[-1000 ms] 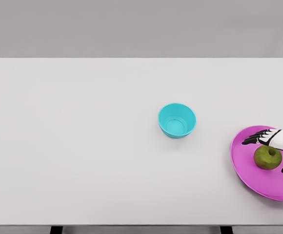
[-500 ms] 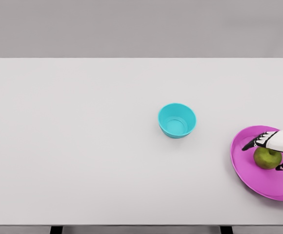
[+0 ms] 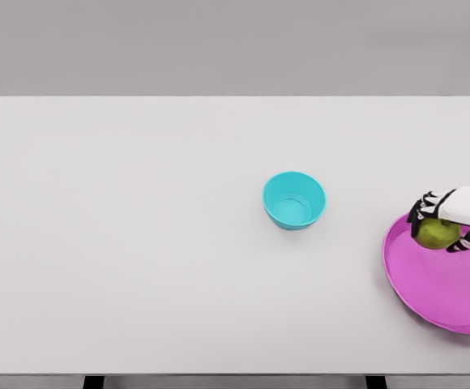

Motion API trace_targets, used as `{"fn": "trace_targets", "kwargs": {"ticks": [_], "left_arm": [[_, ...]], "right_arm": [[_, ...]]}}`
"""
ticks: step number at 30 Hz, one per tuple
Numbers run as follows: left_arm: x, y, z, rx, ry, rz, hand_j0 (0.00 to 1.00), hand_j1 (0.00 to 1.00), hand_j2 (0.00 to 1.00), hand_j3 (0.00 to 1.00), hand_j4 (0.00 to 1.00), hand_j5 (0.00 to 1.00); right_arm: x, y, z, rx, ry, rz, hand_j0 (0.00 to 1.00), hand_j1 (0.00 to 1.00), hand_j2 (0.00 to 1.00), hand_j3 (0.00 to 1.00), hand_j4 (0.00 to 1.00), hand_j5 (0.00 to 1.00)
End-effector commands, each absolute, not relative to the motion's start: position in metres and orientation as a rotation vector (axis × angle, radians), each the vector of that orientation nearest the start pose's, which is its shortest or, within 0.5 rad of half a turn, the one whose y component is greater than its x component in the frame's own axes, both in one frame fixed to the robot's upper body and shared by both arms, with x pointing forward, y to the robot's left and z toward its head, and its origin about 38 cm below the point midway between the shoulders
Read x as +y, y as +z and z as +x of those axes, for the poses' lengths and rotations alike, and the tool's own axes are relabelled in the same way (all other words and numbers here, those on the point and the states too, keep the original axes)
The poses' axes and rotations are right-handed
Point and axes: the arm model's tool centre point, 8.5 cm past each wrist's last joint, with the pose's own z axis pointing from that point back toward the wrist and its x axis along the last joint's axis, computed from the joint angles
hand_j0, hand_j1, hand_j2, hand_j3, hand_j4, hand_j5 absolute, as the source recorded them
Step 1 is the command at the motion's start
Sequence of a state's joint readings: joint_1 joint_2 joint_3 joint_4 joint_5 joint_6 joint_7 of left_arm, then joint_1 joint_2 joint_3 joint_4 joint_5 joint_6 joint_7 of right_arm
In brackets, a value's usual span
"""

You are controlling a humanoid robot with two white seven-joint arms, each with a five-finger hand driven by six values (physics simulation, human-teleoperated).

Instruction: Put the apple from the pink plate into the blue bowl with your right arm

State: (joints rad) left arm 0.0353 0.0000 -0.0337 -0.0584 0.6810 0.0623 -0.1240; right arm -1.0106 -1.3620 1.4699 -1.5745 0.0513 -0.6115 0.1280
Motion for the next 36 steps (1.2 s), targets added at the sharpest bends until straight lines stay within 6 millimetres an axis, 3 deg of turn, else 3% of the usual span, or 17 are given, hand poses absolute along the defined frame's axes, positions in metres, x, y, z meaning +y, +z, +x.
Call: {"fn": "trace_targets", "kwargs": {"ticks": [1, 3, 10, 13, 20, 22, 23, 24, 26, 29, 36], "left_arm": [[0.258, -0.263, -0.003, -0.029, 0.647, -0.065, 1.00, 1.00, 1.00, 1.00, 1.00, 1.00], [0.258, -0.263, -0.003, -0.031, 0.647, -0.065, 1.00, 1.00, 1.00, 1.00, 1.00, 1.00], [0.258, -0.263, -0.003, -0.029, 0.647, -0.065, 1.00, 1.00, 1.00, 1.00, 1.00, 1.00], [0.258, -0.263, -0.003, -0.029, 0.647, -0.065, 1.00, 1.00, 1.00, 1.00, 1.00, 1.00], [0.258, -0.263, -0.003, -0.029, 0.646, -0.065, 1.00, 1.00, 1.00, 1.00, 1.00, 1.00], [0.258, -0.263, -0.003, -0.031, 0.647, -0.065, 1.00, 1.00, 1.00, 1.00, 1.00, 1.00], [0.258, -0.263, -0.003, -0.029, 0.647, -0.065, 1.00, 1.00, 1.00, 1.00, 1.00, 1.00], [0.258, -0.263, -0.003, -0.029, 0.647, -0.065, 1.00, 1.00, 1.00, 1.00, 1.00, 1.00], [0.258, -0.263, -0.003, -0.031, 0.647, -0.065, 1.00, 1.00, 1.00, 1.00, 1.00, 1.00], [0.258, -0.263, -0.003, -0.031, 0.647, -0.065, 1.00, 1.00, 1.00, 1.00, 1.00, 1.00], [0.258, -0.263, -0.003, -0.031, 0.647, -0.065, 1.00, 1.00, 1.00, 1.00, 1.00, 1.00]], "right_arm": [[-0.390, 0.227, 0.355, -1.343, 1.944, -0.232, 0.32, 0.32, 0.32, 0.32, 0.32, 0.32], [-0.370, 0.233, 0.366, -1.382, 1.956, -0.188, 0.32, 0.32, 0.32, 0.32, 0.32, 0.32], [-0.267, 0.249, 0.401, -1.513, 2.117, 0.015, 0.32, 0.32, 0.32, 0.32, 0.32, 0.32], [-0.244, 0.251, 0.415, -1.540, 2.140, 0.037, 0.32, 0.32, 0.32, 0.32, 0.32, 0.32], [-0.229, 0.245, 0.444, -1.529, 2.119, 0.021, 0.33, 0.33, 0.33, 0.33, 0.33, 0.33], [-0.229, 0.241, 0.444, -1.524, 2.117, 0.028, 0.33, 0.33, 0.33, 0.33, 0.33, 0.33], [-0.231, 0.241, 0.443, -1.521, 2.115, 0.023, 0.36, 0.36, 0.36, 0.36, 0.36, 0.36], [-0.231, 0.241, 0.443, -1.522, 2.118, 0.022, 0.48, 0.48, 0.48, 0.48, 0.48, 0.48], [-0.232, 0.245, 0.444, -1.541, 2.107, 0.006, 0.82, 0.82, 0.82, 0.82, 0.82, 0.82], [-0.240, 0.247, 0.442, -1.537, 2.100, -0.008, 0.90, 0.90, 0.90, 0.90, 0.90, 0.90], [-0.243, 0.253, 0.433, -1.548, 2.113, -0.007, 0.90, 0.90, 0.90, 0.90, 0.90, 0.90]]}}
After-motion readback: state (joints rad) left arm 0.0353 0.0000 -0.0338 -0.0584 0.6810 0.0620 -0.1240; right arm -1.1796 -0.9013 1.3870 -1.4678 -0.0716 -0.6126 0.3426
